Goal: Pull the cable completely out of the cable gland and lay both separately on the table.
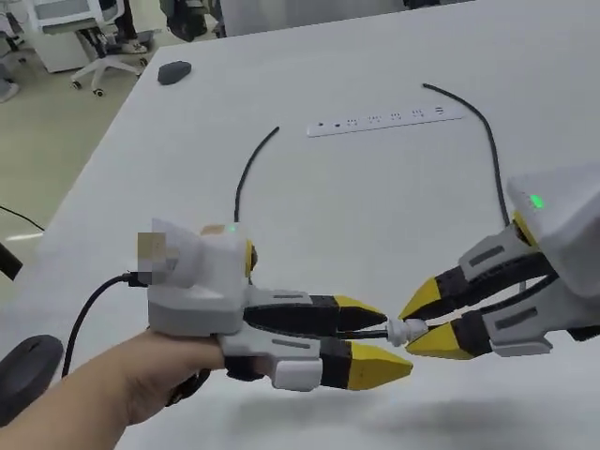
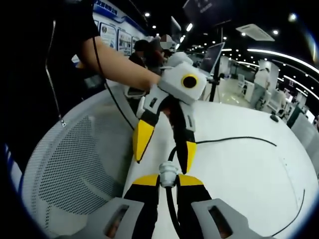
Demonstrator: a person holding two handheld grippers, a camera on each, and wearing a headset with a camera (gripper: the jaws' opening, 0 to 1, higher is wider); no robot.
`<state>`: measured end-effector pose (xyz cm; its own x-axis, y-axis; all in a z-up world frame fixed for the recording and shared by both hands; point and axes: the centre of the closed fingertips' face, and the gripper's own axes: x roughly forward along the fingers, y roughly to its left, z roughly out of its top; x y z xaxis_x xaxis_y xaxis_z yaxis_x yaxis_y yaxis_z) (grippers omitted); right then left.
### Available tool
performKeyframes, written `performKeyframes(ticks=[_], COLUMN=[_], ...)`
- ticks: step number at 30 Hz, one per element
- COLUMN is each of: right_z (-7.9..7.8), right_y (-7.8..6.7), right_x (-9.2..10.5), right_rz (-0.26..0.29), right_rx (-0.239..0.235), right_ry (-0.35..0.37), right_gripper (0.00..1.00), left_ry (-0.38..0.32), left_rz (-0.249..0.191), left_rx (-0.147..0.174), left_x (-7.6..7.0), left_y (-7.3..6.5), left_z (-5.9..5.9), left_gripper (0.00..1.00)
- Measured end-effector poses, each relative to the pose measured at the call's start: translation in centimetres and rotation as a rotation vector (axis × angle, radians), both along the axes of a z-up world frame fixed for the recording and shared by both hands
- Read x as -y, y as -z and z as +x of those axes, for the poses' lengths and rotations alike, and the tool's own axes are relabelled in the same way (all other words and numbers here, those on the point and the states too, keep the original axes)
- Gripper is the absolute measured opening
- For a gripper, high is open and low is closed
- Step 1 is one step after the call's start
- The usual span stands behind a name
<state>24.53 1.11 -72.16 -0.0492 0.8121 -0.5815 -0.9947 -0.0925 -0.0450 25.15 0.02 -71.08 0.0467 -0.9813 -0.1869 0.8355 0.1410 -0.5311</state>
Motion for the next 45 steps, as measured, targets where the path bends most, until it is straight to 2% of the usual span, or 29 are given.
performKeyframes(ticks=[4, 9, 14, 17, 20, 22, 25, 27, 28, 29, 32, 33, 34, 35, 36, 37, 38, 39, 40, 44, 45], right_z=[0.1, 0.3, 0.1, 0.2, 0.1, 0.0, -0.1, -0.1, -0.2, -0.2, -0.3, -0.3, -0.5, -0.4, -0.5, -0.4, -0.4, -0.4, -0.4, -0.4, -0.4], right_y=[-0.2, -0.3, -0.6, -0.8, -0.9, -1.0, -1.1, -1.1, -1.1, -1.2, -1.3, -1.3, -1.5, -1.6, -1.7, -1.8, -2.0, -2.0, -2.0, -2.0, -2.0], right_x=[0.4, 0.8, 0.8, 0.7, 0.7, 0.7, 0.7, 0.8, 0.8, 0.9, 0.9, 1.0, 1.1, 1.1, 1.3, 1.4, 1.4, 1.5, 1.6, 1.7, 1.7], right_rz=[0.011, 0.018, 0.025, 0.032, 0.033, 0.035, 0.034, 0.033, 0.033, 0.034, 0.042, 0.045, 0.050, 0.057, 0.060, 0.068, 0.078, 0.082, 0.088, 0.107, 0.112], right_rx=[-0.005, -0.008, -0.010, -0.008, -0.009, -0.012, -0.009, -0.009, -0.012, -0.018, -0.026, -0.043, -0.101, -0.139, -0.210, -0.247, -0.270, -0.288, -0.318, -0.383, -0.391], right_ry=[0.002, 0.003, 0.000, -0.001, -0.002, -0.006, -0.006, -0.005, -0.006, -0.003, 0.001, 0.005, 0.032, 0.047, 0.069, 0.081, 0.080, 0.083, 0.082, 0.095, 0.099], right_gripper=[0.07, 0.07, 0.07, 0.07, 0.07, 0.07, 0.07, 0.07, 0.07, 0.07, 0.08, 0.08, 0.08, 0.09, 0.09, 0.09, 0.09, 0.09, 0.09, 0.10, 0.10], left_ry=[0.005, 0.015, 0.019, 0.013, 0.008, 0.001, -0.004, 0.001, 0.001, -0.002, -0.002, 0.000, 0.001, 0.004, 0.008, 0.015, 0.014, 0.021, 0.027, 0.047, 0.045], left_rz=[-0.005, -0.005, 0.014, 0.004, 0.008, 0.006, 0.003, 0.005, 0.004, 0.000, -0.005, -0.005, -0.009, -0.011, -0.011, -0.005, -0.005, 0.003, 0.007, 0.035, 0.034], left_rx=[0.003, 0.024, 0.058, 0.047, 0.055, 0.041, 0.042, 0.055, 0.048, 0.026, 0.038, 0.043, 0.056, 0.070, 0.098, 0.116, 0.125, 0.163, 0.177, 0.239, 0.246], left_x=[0.2, 0.5, 0.6, 0.8, 0.9, 0.8, 0.9, 1.0, 1.1, 1.1, 1.2, 1.3, 1.3, 1.3, 1.4, 1.4, 1.4, 1.5, 1.5, 1.6, 1.6], left_y=[-0.3, -0.5, -0.4, -0.6, -0.5, -0.5, -0.5, -0.5, -0.4, -0.4, -0.5, -0.6, -0.8, -0.9, -1.1, -1.2, -1.4, -1.6, -1.6, -1.5, -1.6], left_z=[-0.1, -0.3, -0.2, 0.0, 0.1, 0.3, 0.4, 0.3, 0.3, 0.3, 0.3, 0.3, 0.2, 0.2, 0.2, 0.1, 0.1, 0.0, -0.1, -0.2, -0.2], left_gripper=[0.26, 0.27, 0.20, 0.23, 0.21, 0.18, 0.16, 0.16, 0.16, 0.16, 0.15, 0.15, 0.15, 0.15, 0.15, 0.15, 0.15, 0.15, 0.15, 0.15, 0.15])
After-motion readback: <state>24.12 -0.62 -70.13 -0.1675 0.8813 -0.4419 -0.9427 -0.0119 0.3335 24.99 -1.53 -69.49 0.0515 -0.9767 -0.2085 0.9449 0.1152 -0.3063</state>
